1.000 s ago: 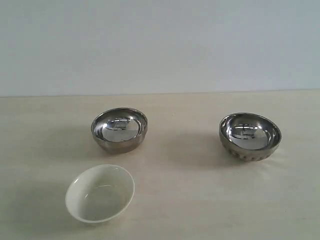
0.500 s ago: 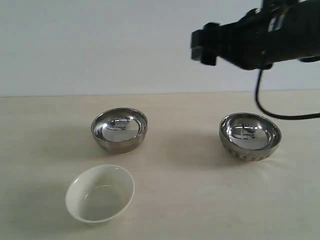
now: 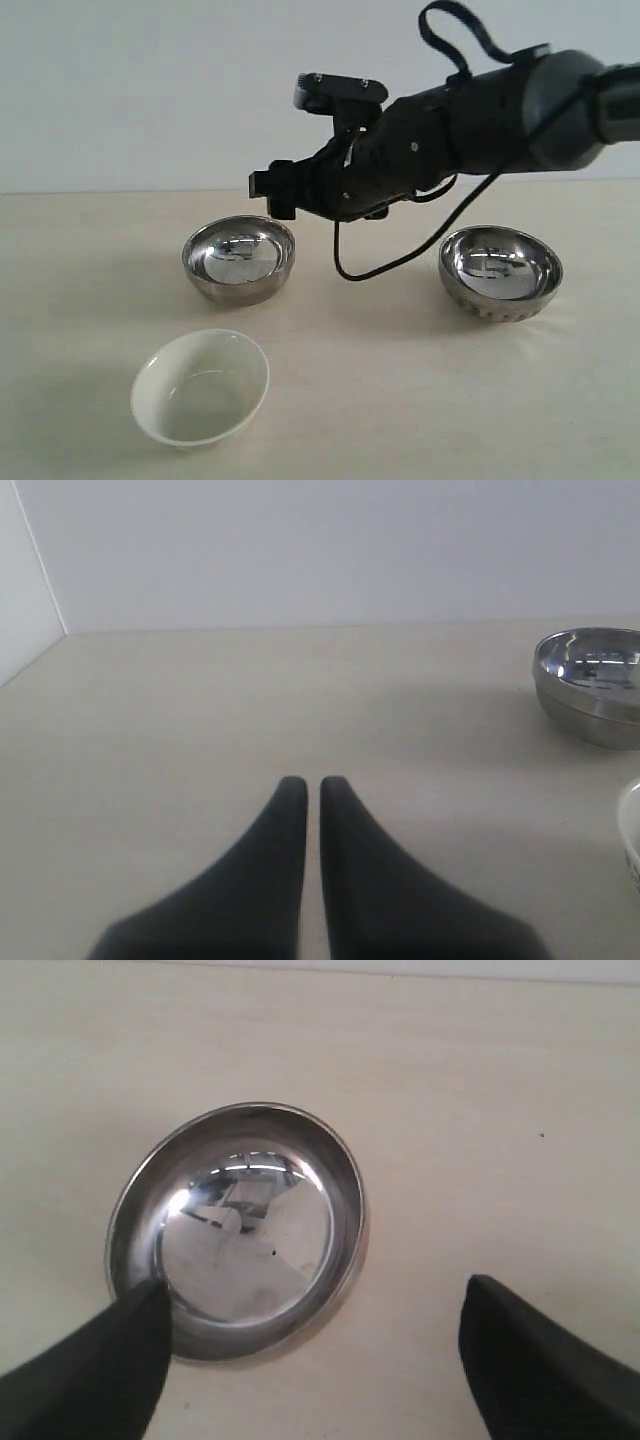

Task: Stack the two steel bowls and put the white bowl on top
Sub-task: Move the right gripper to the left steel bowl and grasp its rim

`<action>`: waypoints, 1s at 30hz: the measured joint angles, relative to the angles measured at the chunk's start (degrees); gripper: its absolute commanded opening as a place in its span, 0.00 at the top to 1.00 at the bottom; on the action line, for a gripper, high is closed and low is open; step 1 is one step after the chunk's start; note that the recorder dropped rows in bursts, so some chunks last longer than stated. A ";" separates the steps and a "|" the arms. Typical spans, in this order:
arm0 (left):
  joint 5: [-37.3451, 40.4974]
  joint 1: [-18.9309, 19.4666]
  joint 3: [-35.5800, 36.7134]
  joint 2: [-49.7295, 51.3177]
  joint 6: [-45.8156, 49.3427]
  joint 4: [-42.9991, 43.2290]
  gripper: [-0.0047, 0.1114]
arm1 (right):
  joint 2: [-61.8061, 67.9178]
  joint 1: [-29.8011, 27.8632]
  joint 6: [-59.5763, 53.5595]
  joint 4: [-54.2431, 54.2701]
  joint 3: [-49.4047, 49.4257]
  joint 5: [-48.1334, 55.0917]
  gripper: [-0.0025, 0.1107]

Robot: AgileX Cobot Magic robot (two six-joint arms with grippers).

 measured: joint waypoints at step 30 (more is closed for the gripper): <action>0.00 0.00 0.00 0.00 0.00 0.00 0.92 | 23.25 1.13 3.73 3.86 -16.47 -3.41 0.47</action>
